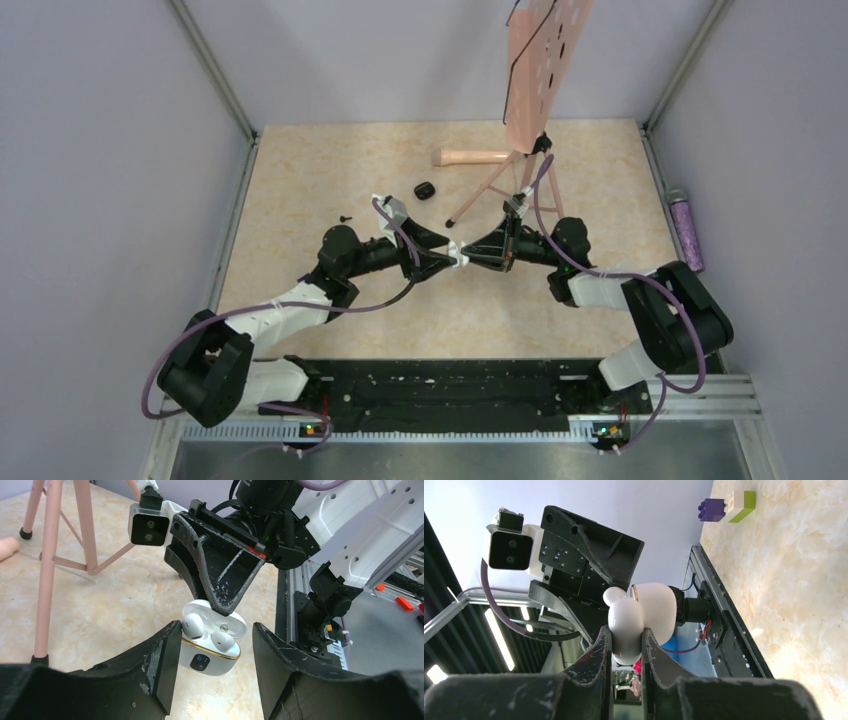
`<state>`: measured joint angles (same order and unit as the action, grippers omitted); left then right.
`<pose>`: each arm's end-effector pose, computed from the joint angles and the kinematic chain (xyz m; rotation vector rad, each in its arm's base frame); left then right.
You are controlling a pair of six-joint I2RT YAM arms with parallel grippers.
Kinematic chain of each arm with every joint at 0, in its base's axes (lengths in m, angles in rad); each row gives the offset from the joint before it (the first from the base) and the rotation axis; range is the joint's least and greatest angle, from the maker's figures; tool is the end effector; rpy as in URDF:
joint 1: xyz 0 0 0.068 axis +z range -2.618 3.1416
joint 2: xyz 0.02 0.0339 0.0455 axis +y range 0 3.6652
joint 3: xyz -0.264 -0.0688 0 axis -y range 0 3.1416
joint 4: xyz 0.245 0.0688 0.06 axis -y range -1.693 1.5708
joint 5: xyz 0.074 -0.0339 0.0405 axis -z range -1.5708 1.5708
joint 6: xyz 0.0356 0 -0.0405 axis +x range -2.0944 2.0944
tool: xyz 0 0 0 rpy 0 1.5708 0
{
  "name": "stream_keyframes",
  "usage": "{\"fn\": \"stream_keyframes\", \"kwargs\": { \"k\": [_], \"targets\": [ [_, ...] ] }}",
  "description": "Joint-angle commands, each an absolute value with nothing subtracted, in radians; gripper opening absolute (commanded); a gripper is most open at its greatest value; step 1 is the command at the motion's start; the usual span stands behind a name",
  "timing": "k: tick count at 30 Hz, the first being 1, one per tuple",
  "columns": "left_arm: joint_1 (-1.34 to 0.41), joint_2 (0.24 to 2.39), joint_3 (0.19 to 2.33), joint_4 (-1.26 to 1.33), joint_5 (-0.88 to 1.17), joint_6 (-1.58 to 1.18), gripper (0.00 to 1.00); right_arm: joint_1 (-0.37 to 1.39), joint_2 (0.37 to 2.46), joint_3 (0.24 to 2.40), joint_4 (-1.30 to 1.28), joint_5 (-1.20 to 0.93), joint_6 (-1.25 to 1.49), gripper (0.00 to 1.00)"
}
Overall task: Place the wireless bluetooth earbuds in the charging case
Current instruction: Adjust the left earbud in the left side groove of the charging case.
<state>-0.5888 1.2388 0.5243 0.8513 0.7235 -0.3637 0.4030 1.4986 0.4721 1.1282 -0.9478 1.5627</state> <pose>0.2015 -0.1629 0.2616 0.8011 1.3924 -1.2705 0.2402 0.1338 0.2079 0.1275 2.0096 2.1113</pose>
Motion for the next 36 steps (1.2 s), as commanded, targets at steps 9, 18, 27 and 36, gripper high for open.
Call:
{"fn": "stream_keyframes", "kwargs": {
  "k": [9, 18, 27, 36],
  "targets": [
    [-0.594, 1.166, 0.586, 0.767, 0.809, -0.397, 0.58, 0.393, 1.483, 0.516, 1.169, -0.912, 1.544, 0.0],
    [-0.591, 1.09, 0.667, 0.502, 0.681, -0.324, 0.62, 0.394, 1.43, 0.533, 1.009, -0.917, 1.445, 0.0],
    [-0.588, 1.127, 0.724, 0.437, 0.564, -0.369, 0.62, 0.394, 1.371, 0.557, 0.843, -0.926, 1.334, 0.0],
    [-0.589, 1.192, 0.749, 0.447, 0.597, -0.408, 0.66, 0.393, 1.359, 0.574, 0.807, -0.935, 1.312, 0.0]
  ]
}}
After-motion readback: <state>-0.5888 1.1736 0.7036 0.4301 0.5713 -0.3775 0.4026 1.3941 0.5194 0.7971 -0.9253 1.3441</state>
